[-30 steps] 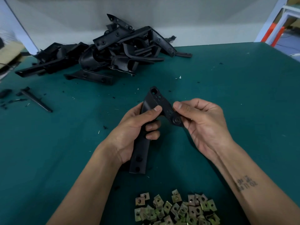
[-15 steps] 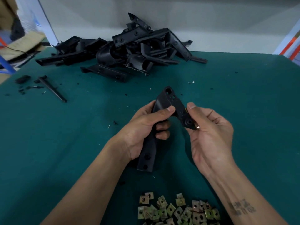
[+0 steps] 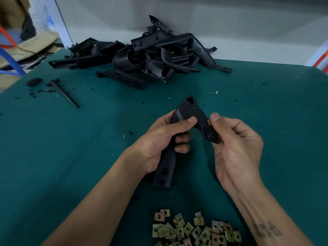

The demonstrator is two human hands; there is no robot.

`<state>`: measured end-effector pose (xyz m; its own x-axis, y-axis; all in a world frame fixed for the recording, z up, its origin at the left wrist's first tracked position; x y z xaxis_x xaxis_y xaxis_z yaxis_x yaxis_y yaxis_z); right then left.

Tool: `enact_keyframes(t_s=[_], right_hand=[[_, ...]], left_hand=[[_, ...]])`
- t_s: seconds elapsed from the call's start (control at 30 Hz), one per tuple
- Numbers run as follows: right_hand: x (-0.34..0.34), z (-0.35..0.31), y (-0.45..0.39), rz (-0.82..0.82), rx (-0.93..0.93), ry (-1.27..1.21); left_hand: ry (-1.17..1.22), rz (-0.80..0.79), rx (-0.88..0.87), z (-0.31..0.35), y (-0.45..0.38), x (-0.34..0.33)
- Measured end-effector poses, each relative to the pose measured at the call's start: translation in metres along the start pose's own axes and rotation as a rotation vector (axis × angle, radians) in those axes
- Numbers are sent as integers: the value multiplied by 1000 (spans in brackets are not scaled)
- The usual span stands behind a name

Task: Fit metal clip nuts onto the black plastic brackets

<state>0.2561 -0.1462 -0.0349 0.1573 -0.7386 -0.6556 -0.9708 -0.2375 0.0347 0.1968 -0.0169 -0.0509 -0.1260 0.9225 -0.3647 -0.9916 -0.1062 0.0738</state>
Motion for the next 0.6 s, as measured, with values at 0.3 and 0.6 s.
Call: enact_keyframes(t_s=[0.3,0.6], right_hand=[[-6,-6,4,-69,65,30],[-15,-3,13,-113,56,-18]], left_hand=[[-37,-13,-48,3,0,1],[-65,24,-68,1,-1,3]])
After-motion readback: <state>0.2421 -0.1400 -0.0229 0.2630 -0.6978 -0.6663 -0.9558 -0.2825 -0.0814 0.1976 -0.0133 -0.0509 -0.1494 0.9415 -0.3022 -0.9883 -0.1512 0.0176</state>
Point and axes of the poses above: each hand's wrist, its own y-axis away from the middle knuckle, its own x-axis out of the back of the hand, z = x × y, the point moved 8 cm from there along -y, towards the middle knuckle, and after that the axes turned 14 degrees about -y, right-handed, at the moved point
